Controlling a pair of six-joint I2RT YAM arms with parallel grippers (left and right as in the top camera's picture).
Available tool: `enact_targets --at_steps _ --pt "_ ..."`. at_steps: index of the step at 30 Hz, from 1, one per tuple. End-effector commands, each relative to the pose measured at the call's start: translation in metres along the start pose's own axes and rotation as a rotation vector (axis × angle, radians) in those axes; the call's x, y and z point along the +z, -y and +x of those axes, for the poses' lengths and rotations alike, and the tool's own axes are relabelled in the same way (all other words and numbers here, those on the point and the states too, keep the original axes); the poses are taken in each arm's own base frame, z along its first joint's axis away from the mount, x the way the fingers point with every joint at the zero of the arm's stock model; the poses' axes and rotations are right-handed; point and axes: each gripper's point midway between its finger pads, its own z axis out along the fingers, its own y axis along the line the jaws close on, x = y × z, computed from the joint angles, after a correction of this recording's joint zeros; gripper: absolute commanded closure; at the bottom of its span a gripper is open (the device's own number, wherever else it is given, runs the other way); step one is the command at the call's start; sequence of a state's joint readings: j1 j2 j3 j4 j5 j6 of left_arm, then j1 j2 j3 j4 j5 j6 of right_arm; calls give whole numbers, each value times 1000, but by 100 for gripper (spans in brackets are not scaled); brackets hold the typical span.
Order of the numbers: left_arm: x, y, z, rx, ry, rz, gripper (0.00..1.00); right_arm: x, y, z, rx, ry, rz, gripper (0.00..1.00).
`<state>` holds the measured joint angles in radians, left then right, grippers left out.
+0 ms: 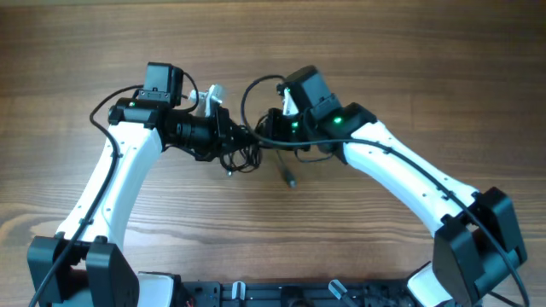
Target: Untangle cables
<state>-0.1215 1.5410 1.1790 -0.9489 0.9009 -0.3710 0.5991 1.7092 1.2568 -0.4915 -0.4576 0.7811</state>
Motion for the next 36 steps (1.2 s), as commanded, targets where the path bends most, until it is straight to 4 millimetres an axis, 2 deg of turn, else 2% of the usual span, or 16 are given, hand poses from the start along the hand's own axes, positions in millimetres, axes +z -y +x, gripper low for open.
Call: enact_targets --at_steps 1,5,9,10,11,12,15,17,21,24,32,36 --pt "0 -21 -5 -21 37 -115 96 -27 -19 0 -18 -31 -132 96" --pt "-1 -25 -7 -53 51 -139 96 -49 -26 -8 -52 -5 -185 96" --pt "-1 -25 -7 -52 50 -137 96 -52 -19 -11 -78 24 -142 96" --pt "0 -23 -6 -52 45 -127 96 -50 -12 -12 -67 31 -110 94" --pt "0 -21 -5 -49 37 -111 96 -48 -8 -10 -63 29 -89 86" --pt "0 -17 -3 -39 28 -91 96 -47 -5 -9 -61 22 -80 83" --pt "1 -5 0 -1 1 -23 96 -41 -2 -3 -72 -4 -64 75" --pt "1 -5 1 -1 -1 -20 96 -38 0 -2 -67 -8 -54 71" --pt "1 9 7 23 -36 57 96 -30 6 -4 -42 6 -17 56" --pt "-1 20 12 69 -62 124 96 -23 9 -3 -32 -3 -3 55" --pt "-1 23 13 69 -69 141 96 -8 35 -9 9 20 101 56" --pt "-1 23 13 69 -69 141 96 -2 40 -9 16 11 117 56"
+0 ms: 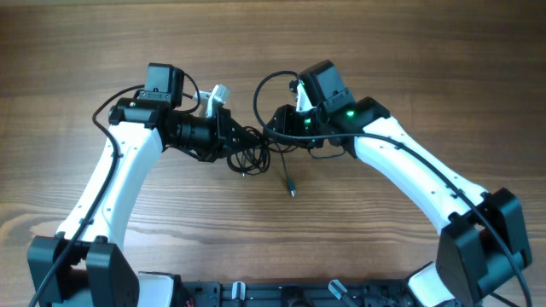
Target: Untangle cables
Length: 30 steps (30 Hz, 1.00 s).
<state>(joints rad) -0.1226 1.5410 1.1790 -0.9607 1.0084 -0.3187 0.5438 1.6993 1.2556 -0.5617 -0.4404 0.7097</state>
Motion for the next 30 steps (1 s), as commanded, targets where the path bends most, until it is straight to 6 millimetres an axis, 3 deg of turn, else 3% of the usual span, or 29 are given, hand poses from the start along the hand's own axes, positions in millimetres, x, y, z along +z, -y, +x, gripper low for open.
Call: enact_targets --at_steps 1,3,4,6,7,9,14,20,23,27,30 --pt "1 7 3 26 -19 45 96 11 16 -1 20 3 61 56" --pt "1 7 3 26 -19 46 96 15 20 -1 18 2 74 57" --pt "1 7 3 26 -19 45 96 16 21 0 19 -2 78 65" --pt "1 6 3 26 -17 40 96 20 25 1 26 -13 86 94" --pt "1 4 2 26 -13 30 96 20 26 2 35 -18 90 96" --pt "0 -10 -4 23 18 -50 96 20 23 4 57 -30 75 96" --pt "-8 -55 -14 -110 112 -305 96 4 -9 2 16 -26 -62 96" --pt "-15 -71 -18 -135 150 -401 96 -46 -39 -8 -38 84 -143 96" --pt "-23 -86 -22 -229 215 -491 96 -77 -50 -14 -61 157 -174 96" --pt "-38 -107 -26 -338 304 -619 96 -114 -41 -25 -44 275 -135 96" --pt "-41 -111 -25 -361 319 -643 96 -135 -15 -33 2 363 -24 96"
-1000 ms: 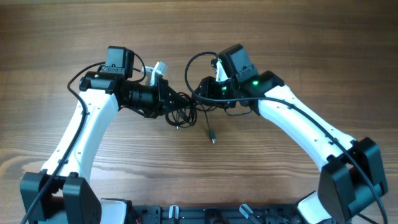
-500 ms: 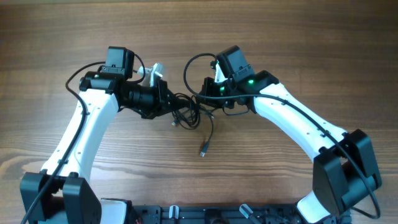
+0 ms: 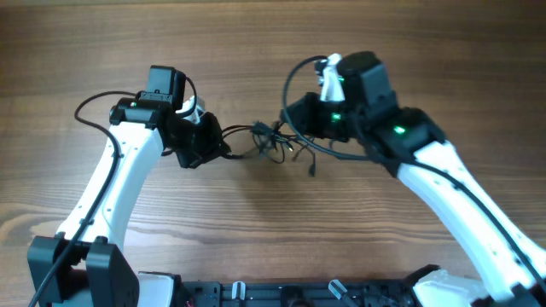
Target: Untangle cables
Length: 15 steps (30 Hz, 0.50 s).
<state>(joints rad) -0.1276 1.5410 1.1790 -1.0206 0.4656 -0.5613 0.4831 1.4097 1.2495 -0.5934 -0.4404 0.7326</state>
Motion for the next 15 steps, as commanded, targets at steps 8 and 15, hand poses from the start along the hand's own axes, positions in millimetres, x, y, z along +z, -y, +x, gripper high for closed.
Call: enact_targets --at_steps 8,15 --pt "-2 -27 -15 -95 94 -142 95 -49 99 -12 210 196 486 95" --pt "-2 -27 -15 -95 93 -141 94 -31 66 -3 139 81 298 40"
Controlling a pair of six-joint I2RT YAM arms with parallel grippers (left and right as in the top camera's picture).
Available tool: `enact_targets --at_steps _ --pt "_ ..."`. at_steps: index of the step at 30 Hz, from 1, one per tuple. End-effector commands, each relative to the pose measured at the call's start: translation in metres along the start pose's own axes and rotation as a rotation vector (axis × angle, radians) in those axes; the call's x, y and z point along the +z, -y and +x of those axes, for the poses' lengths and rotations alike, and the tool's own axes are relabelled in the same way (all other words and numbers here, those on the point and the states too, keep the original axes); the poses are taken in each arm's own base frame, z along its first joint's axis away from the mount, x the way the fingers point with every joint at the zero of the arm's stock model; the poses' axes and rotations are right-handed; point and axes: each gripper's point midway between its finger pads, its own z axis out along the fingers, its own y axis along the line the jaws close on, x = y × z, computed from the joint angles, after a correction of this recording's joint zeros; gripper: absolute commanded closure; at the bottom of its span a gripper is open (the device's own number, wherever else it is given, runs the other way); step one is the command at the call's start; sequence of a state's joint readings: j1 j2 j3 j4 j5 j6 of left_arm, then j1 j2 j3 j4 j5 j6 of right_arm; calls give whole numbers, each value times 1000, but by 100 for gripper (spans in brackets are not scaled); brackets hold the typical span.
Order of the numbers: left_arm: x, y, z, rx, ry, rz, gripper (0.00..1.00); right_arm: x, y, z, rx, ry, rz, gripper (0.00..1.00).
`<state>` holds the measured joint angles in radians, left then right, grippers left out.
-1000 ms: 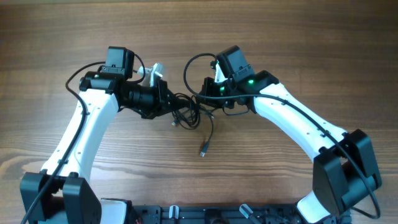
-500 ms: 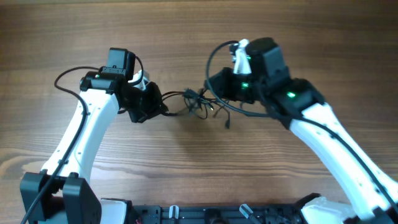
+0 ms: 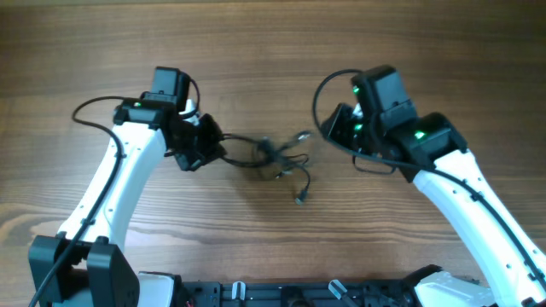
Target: Untangle cables
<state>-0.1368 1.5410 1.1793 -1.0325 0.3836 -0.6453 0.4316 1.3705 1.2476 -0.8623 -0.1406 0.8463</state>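
A tangle of thin black cables (image 3: 271, 153) lies on the wooden table between the two arms, blurred in the overhead view. One strand with a plug end (image 3: 300, 198) trails toward the front. Another end (image 3: 302, 135) points right. My left gripper (image 3: 217, 147) is at the tangle's left end, shut on a strand there. My right gripper (image 3: 335, 130) is a little to the right of the cables, apart from them. Its fingers are hidden under the wrist, so their state does not show.
The arms' own black supply cables loop beside each wrist (image 3: 85, 111) (image 3: 322, 85). A dark equipment rail (image 3: 273, 294) runs along the table's front edge. The wooden table (image 3: 256, 51) stretches behind the arms.
My right gripper has moved right and no longer touches the cables. The tangle has dropped lower and spread out, with its plug end nearer the front. The left gripper has barely moved.
Both grippers were close together at the middle, each at the knotted cables. Then the arms were further apart with the tangle stretched between them. Now the right gripper is apart from the cables and the left still holds their left end.
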Motion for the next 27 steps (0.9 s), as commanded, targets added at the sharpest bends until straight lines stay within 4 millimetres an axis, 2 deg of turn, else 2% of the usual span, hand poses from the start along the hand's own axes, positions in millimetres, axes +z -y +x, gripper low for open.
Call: enact_targets --at_steps 1,2,3,5,10,12,16,20,27 --pt "-1 -15 -12 -15 55 -65 94 -6 -31 2 -130 -29 -162 35" --pt "-1 -14 -11 -15 51 -61 94 -9 -43 7 -174 -57 -229 27" --pt "0 -12 -10 -15 43 -51 94 -12 -54 13 -203 -92 -295 24" --pt "0 -8 -7 -13 25 -27 95 -15 -63 20 -208 -133 -347 23" --pt "-1 15 -1 28 -25 96 96 -8 -62 34 -222 -180 -330 18" --pt "-3 31 5 106 -59 183 96 -1 -62 40 -244 -201 -318 17" --pt "-10 53 19 226 -123 321 96 24 -65 50 -255 -250 -298 17" --pt "-11 52 20 228 -130 322 96 54 -65 57 -205 -299 -264 29" --pt "-10 51 20 226 -126 312 96 103 -59 77 -151 -404 -215 37"
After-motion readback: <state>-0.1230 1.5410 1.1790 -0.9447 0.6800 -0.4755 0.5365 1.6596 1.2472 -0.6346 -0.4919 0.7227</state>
